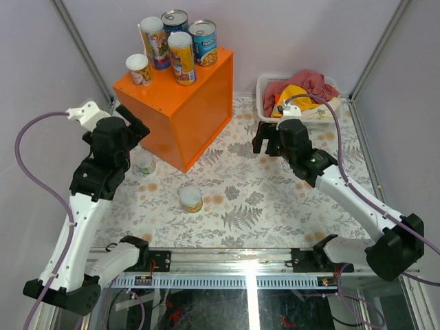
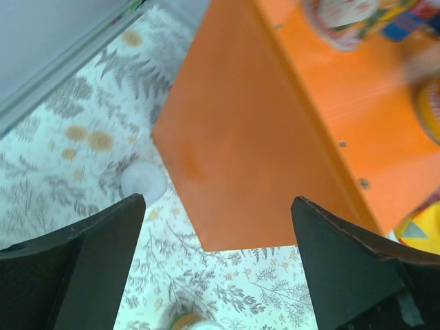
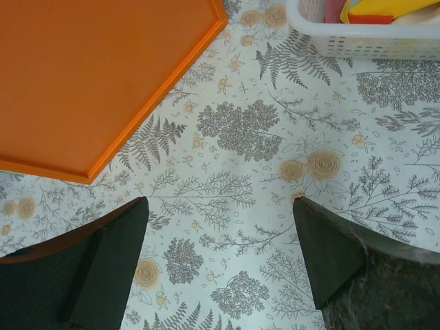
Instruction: Place and organize the canned foods onto the counter
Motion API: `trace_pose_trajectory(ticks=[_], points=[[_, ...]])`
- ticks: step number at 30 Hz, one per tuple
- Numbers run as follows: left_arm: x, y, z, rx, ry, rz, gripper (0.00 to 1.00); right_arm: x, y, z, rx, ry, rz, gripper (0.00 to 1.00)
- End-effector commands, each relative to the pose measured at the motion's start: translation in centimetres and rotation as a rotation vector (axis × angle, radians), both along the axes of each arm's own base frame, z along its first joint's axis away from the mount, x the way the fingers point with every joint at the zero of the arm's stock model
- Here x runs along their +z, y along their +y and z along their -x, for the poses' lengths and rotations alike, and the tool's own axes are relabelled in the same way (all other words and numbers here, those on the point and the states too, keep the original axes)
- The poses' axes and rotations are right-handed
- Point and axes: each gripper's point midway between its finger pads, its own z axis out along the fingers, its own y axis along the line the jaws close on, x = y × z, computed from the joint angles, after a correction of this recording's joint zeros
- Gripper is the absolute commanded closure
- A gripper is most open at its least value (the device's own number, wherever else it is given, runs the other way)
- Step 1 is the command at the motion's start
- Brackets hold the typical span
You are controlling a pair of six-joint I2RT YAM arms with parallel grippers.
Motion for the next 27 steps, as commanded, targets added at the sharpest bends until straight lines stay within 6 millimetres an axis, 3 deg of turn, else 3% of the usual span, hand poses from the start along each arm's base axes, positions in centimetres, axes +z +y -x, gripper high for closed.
trace_pose_trajectory(ticks=[1, 4, 6, 14, 27], points=[[-3.6, 1.2, 1.2, 0.176, 0.045, 0.154, 0.12, 1.7, 0.3, 0.4, 0.009, -0.039, -0.066, 0.07], [-5.8, 1.6, 1.6, 0.271, 0.087, 0.238, 0.09, 1.8, 0.2, 0.6, 0.006, -0.044, -0.072, 0.07], [-7.6, 1.9, 2.2, 0.372, 0.119, 0.319, 0.0, 1.7, -0.1, 0.8, 0.001, -0.045, -0.071, 0.07], [-13.8, 1.6, 3.8, 0.612, 0.239, 0.528, 0.0, 1.2, -0.6, 1.3, -0.003, -0.046, -0.061, 0.07], [-17.3, 1.8, 3.1, 0.915, 0.336, 0.802, 0.0, 1.2, -0.7, 1.0, 0.004, -0.056, -0.027, 0.06]])
